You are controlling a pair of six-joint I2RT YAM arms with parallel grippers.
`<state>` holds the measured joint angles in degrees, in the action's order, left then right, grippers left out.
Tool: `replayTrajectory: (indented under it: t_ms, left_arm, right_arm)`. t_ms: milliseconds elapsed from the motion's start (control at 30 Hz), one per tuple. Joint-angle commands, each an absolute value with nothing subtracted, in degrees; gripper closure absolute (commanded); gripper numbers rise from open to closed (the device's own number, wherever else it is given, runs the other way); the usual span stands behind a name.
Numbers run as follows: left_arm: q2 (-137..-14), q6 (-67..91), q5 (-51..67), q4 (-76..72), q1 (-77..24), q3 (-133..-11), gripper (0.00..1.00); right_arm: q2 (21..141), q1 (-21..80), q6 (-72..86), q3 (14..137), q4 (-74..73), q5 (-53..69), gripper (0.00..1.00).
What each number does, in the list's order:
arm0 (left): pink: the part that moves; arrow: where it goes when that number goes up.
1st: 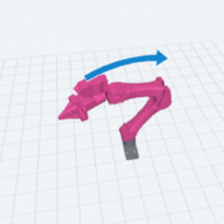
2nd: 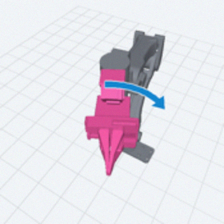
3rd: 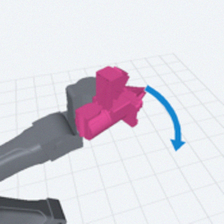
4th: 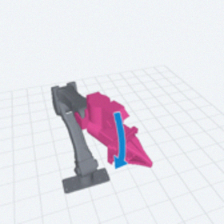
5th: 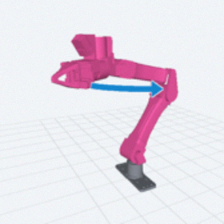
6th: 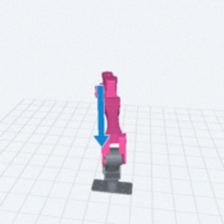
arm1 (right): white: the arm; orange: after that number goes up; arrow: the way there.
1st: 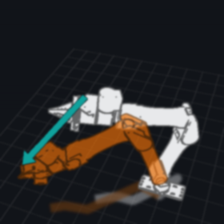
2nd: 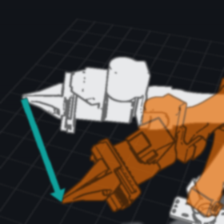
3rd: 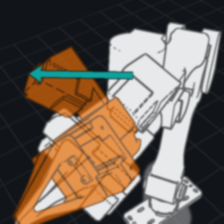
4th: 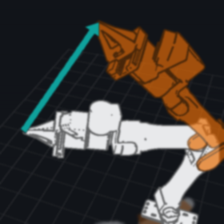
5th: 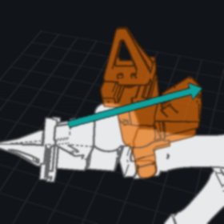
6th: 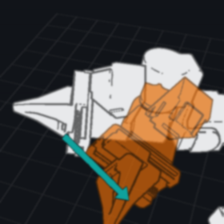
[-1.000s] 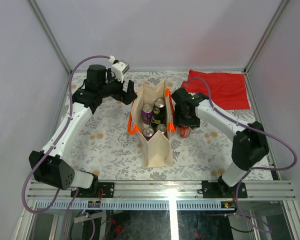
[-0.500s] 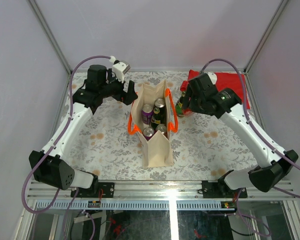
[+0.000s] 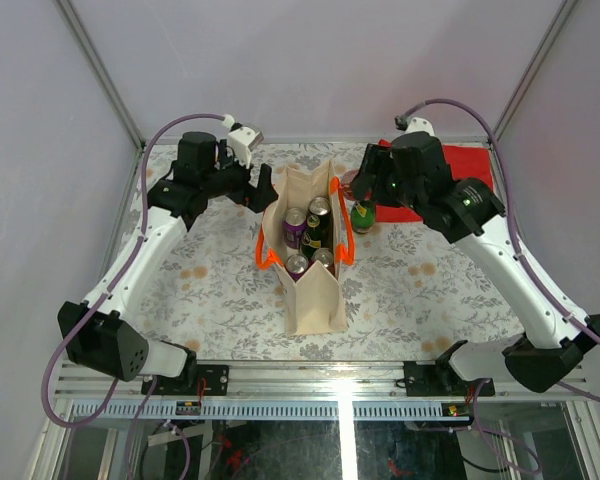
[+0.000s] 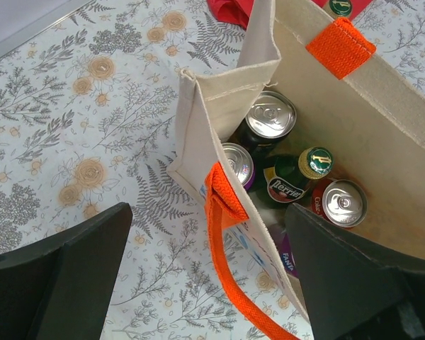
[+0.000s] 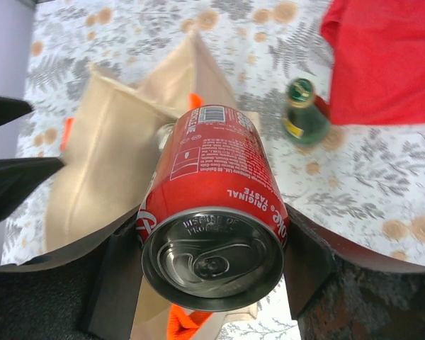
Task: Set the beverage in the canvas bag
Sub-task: Pick up the drink from the center of the board, then place the drink in the canvas bag.
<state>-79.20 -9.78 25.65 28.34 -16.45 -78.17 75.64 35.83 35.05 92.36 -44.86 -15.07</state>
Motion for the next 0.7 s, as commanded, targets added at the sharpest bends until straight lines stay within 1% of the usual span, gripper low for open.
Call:
replayTrajectory:
  t_ms: [0,167,267,433,667]
  left_arm:
    - [-77.70,-7.30,24.58,27.18,-16.75,-77.52,0.10]
    - [-77.97,-1.49,22.77,26.60,-15.65,-77.43,0.10]
    - [-77.40,2.15,22.07,25.28,-13.48,-76.49,0.10]
    - [-76.85,5.76,21.13,24.62,-9.09,-75.30,0.10]
    - [-76.02,5.90,20.47,24.35,-7.79,-73.87,0.10]
  right_arm:
    - [78.81,40.15,31.16,101.09,-35.87,-11.49,1.00]
    - [86.04,46.15,28.19,109.21,-41.57,-11.62,1.00]
    - [88.79,48.57,27.58,110.67,-44.31,-11.07,1.00]
    - [89.29,50.93,29.05,106.37,-46.31,-9.57,1.00]
    - [89.54,54.59,30.89,100.42,-50.44,-7.20,1.00]
